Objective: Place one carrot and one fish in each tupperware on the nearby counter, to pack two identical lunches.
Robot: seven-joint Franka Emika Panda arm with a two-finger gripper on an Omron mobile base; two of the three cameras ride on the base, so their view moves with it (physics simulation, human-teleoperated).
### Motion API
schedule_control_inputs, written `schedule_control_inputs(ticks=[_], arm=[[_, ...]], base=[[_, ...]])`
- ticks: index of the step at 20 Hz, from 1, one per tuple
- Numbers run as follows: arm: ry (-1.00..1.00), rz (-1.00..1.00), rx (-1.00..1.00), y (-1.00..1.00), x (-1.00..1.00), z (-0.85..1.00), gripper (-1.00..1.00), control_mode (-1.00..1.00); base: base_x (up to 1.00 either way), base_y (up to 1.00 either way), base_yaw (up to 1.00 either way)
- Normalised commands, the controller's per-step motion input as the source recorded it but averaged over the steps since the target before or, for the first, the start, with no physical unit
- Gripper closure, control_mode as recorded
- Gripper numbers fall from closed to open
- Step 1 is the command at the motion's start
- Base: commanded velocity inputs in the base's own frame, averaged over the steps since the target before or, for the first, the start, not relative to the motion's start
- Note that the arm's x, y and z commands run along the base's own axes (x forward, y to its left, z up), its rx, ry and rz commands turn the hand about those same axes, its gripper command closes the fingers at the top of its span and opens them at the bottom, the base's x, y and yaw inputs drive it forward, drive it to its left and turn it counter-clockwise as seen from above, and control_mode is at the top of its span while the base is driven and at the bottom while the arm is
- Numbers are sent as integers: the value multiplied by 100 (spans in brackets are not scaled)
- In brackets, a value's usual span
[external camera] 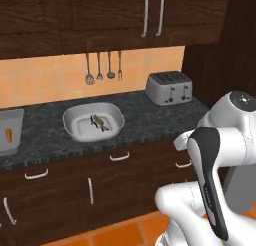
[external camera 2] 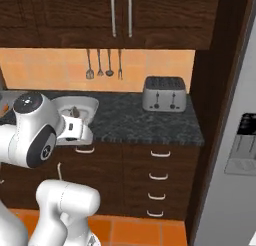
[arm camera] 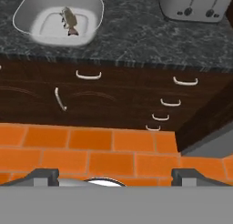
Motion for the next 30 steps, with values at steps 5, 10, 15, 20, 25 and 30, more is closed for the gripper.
schedule_control_inputs(ticks=[5, 10, 15, 20, 25, 30], arm=[[0, 0, 0, 0, 0, 0, -100, 100], [0, 0, 0, 0, 0, 0, -100, 100], [0, 0, 0, 0, 0, 0, -100, 100], [0, 0, 0, 0, 0, 0, -100, 100], [0, 0, 0, 0, 0, 0, -100, 100], [0, 0, 0, 0, 0, 0, -100, 100]], base=[[-8, -100, -25], [0, -100, -26], [0, -100, -29], [12, -99, -17], [34, -84, -5], [45, -39, 8]])
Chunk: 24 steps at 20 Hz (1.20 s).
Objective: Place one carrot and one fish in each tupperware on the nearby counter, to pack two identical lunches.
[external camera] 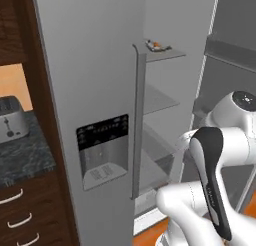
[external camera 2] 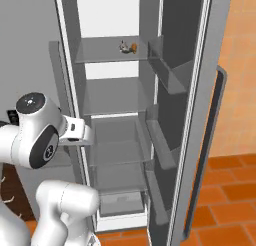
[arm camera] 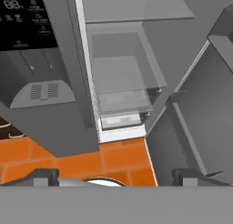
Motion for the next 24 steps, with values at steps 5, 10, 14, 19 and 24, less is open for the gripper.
schedule_control_inputs(ticks=[5, 10, 14, 19, 24], arm=[[0, 0, 0, 0, 0, 0, -100, 100], [0, 0, 0, 0, 0, 0, -100, 100], [0, 0, 0, 0, 0, 0, -100, 100], [0, 0, 0, 0, 0, 0, -100, 100], [0, 0, 0, 0, 0, 0, -100, 100]], base=[[68, -5, 22], [47, -61, 10], [43, -31, 6], [60, 1, 8], [59, -18, 7]])
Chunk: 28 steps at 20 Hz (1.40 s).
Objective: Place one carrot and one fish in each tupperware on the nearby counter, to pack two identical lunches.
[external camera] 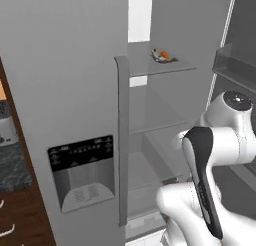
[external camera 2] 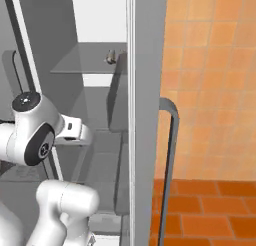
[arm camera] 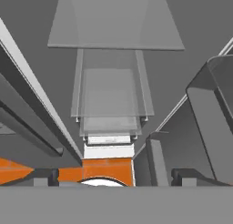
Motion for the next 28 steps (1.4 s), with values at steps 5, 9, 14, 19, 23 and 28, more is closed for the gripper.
schedule_control_inputs(ticks=[5, 9, 14, 19, 23, 28], arm=[[-5, 1, 1, -9, 25, 9, -100, -100], [-28, 0, 0, 1, 50, 42, -100, -100], [-21, -1, 0, 6, 79, 48, -100, -100], [-9, -8, 0, 0, 94, 48, -100, -100], [-13, -3, 0, -1, 76, 65, -100, -100], [-8, 0, 3, -5, 35, 83, -100, -100]], base=[[7, -5, 1], [0, 0, 0], [0, 0, 0], [0, 0, 0], [0, 0, 0], [0, 0, 0]])
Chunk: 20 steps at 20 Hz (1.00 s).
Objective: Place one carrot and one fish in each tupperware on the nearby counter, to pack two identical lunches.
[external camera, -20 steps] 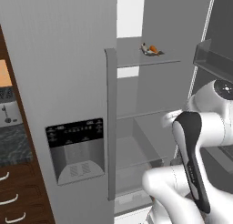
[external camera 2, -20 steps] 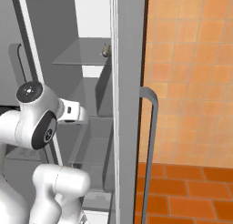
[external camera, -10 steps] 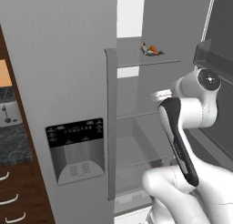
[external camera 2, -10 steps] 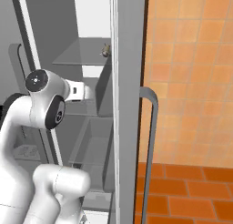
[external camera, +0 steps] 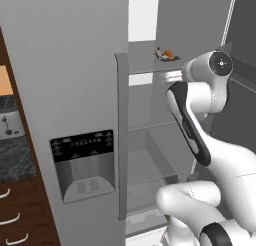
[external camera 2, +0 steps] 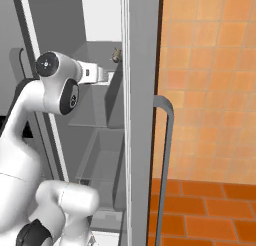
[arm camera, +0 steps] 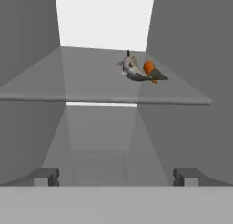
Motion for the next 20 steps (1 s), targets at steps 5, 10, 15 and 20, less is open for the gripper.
schedule_control_inputs(ticks=[5, 10, 15, 20], arm=[[-3, 0, 6, -1, 36, 63, -100, -100], [1, 0, 0, 0, 68, 1, -100, -100], [7, 0, 0, -1, 83, 0, -100, -100], [22, 0, 0, -12, 94, -20, -100, -100]], base=[[0, 0, 0], [0, 0, 0], [0, 0, 0], [0, 0, 0]])
